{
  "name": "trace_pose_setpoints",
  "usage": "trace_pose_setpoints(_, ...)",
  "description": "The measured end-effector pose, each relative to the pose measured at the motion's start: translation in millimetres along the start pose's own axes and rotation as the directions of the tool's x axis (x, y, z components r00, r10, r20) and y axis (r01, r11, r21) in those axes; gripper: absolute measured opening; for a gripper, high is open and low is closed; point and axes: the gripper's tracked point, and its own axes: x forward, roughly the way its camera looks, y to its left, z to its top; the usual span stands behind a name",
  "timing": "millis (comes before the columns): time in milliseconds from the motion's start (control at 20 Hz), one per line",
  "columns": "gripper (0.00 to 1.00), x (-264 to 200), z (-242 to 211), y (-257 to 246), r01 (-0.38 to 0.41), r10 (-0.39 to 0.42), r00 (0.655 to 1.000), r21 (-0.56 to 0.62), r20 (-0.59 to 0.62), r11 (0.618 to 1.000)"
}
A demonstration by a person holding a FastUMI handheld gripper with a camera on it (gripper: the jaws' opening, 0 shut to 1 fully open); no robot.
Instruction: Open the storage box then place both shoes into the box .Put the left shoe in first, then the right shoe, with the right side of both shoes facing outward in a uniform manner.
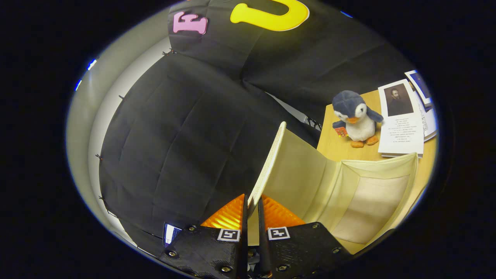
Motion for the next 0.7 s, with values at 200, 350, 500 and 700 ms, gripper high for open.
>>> trace_pose_setpoints(200,0.12,36,-15,9,0.016,-0.018,0.999,-0.031,-0.04,0.999)
trace_pose_setpoints(350,0.12,59,-24,9,0.031,-0.035,0.997,-0.049,-0.071,0.998)
trace_pose_setpoints(500,0.12,74,-25,12,0.051,-0.055,0.996,-0.059,-0.068,0.997)
trace_pose_setpoints(700,0.45,83,-31,7,0.099,-0.114,0.99,-0.169,-0.082,0.981)
